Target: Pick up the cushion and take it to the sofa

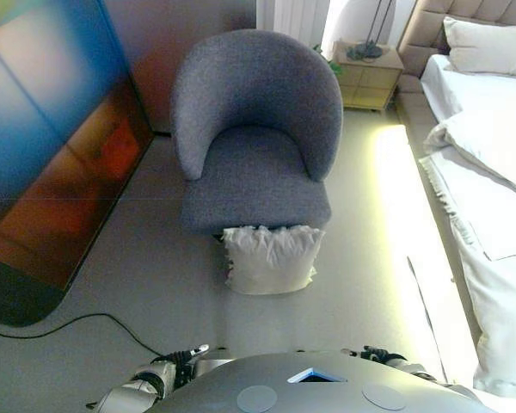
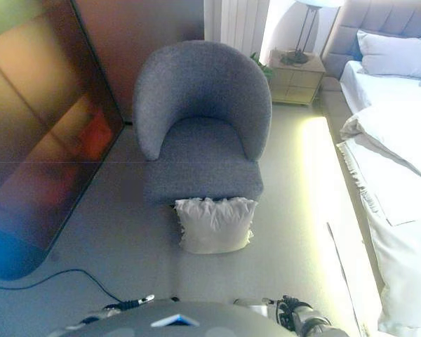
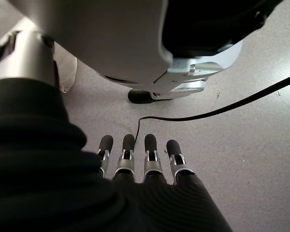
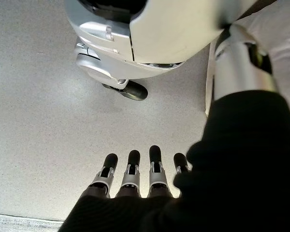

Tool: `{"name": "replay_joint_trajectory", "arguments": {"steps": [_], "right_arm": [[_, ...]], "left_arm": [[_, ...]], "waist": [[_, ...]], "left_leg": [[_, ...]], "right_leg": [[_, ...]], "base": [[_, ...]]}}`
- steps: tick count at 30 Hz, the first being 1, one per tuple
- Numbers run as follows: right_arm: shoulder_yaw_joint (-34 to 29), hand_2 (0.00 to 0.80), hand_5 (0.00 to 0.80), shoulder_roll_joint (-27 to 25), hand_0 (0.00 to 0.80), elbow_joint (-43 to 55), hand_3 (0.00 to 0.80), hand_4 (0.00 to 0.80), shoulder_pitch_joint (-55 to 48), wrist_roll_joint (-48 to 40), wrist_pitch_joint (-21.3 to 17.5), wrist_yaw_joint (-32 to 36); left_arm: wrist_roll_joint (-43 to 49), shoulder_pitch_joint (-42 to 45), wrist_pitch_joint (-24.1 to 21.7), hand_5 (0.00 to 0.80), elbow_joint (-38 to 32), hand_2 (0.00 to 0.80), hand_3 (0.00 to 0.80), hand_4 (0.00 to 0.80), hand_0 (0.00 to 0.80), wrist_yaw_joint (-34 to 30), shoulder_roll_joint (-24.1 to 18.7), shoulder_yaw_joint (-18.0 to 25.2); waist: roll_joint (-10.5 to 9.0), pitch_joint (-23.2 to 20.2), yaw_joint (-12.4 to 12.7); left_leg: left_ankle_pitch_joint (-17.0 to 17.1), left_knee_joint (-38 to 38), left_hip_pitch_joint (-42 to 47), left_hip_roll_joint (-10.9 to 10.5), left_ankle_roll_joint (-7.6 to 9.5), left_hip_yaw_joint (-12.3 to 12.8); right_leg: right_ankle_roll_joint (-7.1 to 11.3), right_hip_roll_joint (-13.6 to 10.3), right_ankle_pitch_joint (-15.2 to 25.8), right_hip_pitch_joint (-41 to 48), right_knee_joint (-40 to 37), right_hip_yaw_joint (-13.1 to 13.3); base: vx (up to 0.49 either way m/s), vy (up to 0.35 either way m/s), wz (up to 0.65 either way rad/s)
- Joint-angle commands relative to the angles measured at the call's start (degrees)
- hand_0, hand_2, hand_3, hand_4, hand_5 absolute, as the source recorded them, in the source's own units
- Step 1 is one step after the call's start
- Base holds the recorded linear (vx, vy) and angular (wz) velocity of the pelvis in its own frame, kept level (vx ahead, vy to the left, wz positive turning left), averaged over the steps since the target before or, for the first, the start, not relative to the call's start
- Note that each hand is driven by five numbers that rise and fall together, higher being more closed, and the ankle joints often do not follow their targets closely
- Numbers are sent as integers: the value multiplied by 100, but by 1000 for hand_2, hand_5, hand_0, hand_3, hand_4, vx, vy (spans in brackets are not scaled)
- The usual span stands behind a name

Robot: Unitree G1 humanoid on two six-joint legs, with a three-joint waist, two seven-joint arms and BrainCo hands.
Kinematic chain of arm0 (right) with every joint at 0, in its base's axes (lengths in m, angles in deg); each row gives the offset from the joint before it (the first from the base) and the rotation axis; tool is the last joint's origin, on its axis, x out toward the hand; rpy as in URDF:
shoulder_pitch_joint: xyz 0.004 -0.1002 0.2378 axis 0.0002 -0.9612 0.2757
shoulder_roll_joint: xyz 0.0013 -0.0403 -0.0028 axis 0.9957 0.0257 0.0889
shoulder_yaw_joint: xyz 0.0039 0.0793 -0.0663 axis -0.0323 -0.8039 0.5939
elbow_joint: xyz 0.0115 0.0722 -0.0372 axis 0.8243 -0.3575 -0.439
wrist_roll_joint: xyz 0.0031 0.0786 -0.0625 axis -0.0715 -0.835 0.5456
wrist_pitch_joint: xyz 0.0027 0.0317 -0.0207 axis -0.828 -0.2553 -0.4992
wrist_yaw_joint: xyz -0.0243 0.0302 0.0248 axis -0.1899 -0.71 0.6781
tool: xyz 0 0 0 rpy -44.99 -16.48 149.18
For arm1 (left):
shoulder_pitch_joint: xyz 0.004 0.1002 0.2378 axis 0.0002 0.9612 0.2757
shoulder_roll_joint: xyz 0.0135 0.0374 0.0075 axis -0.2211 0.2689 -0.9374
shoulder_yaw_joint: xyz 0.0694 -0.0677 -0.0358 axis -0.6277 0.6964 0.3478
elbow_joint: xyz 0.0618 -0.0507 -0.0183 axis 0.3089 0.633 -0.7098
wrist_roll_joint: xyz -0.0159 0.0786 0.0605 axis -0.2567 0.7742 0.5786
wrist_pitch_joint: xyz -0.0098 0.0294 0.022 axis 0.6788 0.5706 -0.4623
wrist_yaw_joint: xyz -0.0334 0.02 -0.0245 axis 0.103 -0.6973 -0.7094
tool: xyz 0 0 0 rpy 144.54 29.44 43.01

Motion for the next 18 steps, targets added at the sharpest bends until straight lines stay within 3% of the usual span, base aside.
{"name": "replay_joint_trajectory", "arguments": {"steps": [1, 9, 13, 15, 17, 18], "right_arm": [[35, 0, 0, 200, 0, -342, 0, 0, 310, -85, -38, -38], [71, 0, 0, 200, 0, -368, 0, 0, 365, -59, -8, -92], [128, 0, 0, 123, 0, -308, 0, 0, 518, -70, 43, 43], [181, 0, 0, 46, 0, -252, 0, 0, 608, -108, 183, 40], [163, 0, 0, -3, 0, -270, 0, 0, 632, -234, 273, 35], [128, 0, 0, -15, 0, -283, 0, 0, 632, -318, 281, 2]], "left_arm": [[254, -390, 114, 0, 369, 0, 0, 0, 0, -123, 150, -80], [68, -396, -3, 0, 360, 0, 0, 0, 0, 127, 134, -4], [-85, -444, -295, 0, 315, 0, 0, 0, 0, 342, 138, 165], [-455, -435, -547, 0, 278, 0, 0, 0, 0, 363, 169, 238], [-554, -404, -590, 0, 211, 0, 0, 0, 0, 262, 183, 310], [-516, -383, -600, 0, 181, 0, 0, 0, 0, 228, 189, 341]], "waist": [[-30, 220, -40], [-89, 269, -23], [-328, 476, 61], [-359, 686, 145], [-300, 827, 224], [-244, 892, 292]], "left_leg": [[-991, 41, 203, -355, 403, 270], [-936, 163, 231, -245, 372, 242], [-1241, 2038, -540, 27, 355, 275], [-1057, 3180, -1208, 175, 383, 163], [-943, 3535, -1546, 128, 401, 97], [-871, 3351, -1645, -17, 388, 42]], "right_leg": [[224, 30, -504, -36, 34, 90], [90, 189, -647, -114, 242, 257], [-100, 77, -653, -334, 539, 287], [-247, 113, -612, -376, 620, 363], [-314, 162, -660, -299, 699, 392], [-300, 188, -750, -213, 759, 386]], "base": [[17, -50, 0], [17, -101, 0], [-73, -218, -5], [-73, -204, -10], [27, -85, -22], [80, -8, -19]]}}
